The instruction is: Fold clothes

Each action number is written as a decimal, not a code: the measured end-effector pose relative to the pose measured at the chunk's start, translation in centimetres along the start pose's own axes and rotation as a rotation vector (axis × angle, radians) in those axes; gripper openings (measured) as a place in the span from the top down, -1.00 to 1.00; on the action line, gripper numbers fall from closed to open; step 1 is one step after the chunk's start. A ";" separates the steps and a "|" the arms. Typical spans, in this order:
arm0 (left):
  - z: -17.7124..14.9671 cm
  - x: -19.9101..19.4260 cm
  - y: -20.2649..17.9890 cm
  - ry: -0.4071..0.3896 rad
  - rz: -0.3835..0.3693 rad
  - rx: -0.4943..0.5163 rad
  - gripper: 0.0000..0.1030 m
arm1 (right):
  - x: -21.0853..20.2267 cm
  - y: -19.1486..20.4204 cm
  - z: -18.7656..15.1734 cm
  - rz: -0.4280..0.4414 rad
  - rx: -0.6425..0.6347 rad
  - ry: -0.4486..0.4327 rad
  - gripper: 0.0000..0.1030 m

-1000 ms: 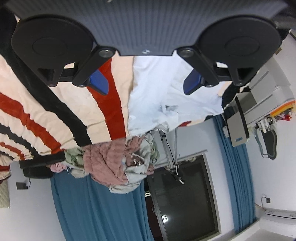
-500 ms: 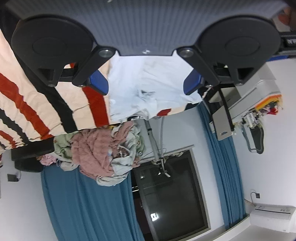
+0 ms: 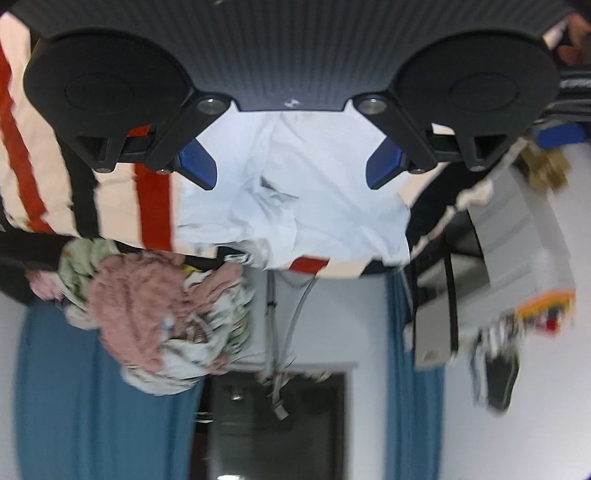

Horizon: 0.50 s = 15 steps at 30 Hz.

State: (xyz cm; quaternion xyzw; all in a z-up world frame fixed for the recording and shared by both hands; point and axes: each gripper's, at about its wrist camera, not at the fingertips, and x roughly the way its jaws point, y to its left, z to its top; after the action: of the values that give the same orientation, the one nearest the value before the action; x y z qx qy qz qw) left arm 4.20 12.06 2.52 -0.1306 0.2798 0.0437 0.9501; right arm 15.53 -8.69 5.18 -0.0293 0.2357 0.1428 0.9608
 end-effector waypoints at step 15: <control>-0.4 14.9 12.5 -0.075 0.191 -0.287 -0.99 | 32.4 15.6 -3.8 0.141 -0.383 0.012 -0.42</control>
State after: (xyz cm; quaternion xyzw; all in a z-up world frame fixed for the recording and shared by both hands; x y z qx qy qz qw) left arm 14.52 24.14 -8.72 -0.2360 0.2461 0.1782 0.9230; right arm 36.84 14.24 -13.02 -0.1958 0.2115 0.2516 0.9239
